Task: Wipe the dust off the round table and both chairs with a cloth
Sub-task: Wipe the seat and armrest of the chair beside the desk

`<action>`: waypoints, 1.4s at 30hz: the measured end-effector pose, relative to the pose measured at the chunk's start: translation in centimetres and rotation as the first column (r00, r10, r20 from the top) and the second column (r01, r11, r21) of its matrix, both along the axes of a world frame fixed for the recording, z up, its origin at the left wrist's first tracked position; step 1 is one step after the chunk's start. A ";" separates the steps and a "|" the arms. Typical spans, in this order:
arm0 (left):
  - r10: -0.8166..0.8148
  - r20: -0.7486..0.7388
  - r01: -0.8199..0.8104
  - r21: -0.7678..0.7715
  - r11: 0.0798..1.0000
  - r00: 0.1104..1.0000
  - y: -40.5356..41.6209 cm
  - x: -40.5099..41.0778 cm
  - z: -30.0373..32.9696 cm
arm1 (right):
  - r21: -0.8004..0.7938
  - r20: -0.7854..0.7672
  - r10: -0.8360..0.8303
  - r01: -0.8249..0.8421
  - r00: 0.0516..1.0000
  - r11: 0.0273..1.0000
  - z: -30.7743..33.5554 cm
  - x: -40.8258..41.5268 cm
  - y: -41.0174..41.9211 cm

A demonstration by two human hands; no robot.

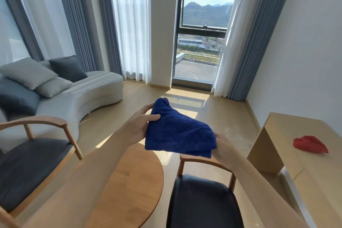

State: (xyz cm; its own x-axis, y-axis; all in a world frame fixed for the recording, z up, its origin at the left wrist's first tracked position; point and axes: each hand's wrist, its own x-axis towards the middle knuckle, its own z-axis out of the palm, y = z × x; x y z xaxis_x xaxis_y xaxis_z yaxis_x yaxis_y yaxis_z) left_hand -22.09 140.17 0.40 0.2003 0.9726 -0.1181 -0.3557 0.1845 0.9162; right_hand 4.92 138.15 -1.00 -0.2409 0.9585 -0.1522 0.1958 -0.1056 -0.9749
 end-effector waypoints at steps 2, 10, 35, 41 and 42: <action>-0.020 -0.003 0.020 -0.017 1.000 1.000 0.1 -0.2 -0.5 | -0.051 -0.376 0.057 -0.081 0.925 0.995 -0.3 0.0 -0.1; -0.044 -0.077 0.042 -0.030 0.999 0.996 -0.3 0.2 -1.8 | -0.141 -0.643 0.086 -0.228 0.761 0.963 -1.4 -0.1 1.0; 0.136 -0.293 -0.255 -0.417 0.872 0.946 -9.1 -2.1 -14.0 | -0.536 -0.312 0.165 -0.316 0.936 0.783 -13.9 -4.8 -1.3; 0.204 -0.344 -0.355 -0.466 0.811 0.917 -13.8 -5.8 -15.8 | -0.535 -0.386 0.272 -0.454 0.882 0.713 -16.3 -9.1 -2.1; 0.205 -0.349 -0.362 -0.478 0.801 0.914 -14.6 -6.4 -16.0 | -0.549 -0.399 0.276 -0.469 0.875 0.692 -16.8 -9.9 -2.3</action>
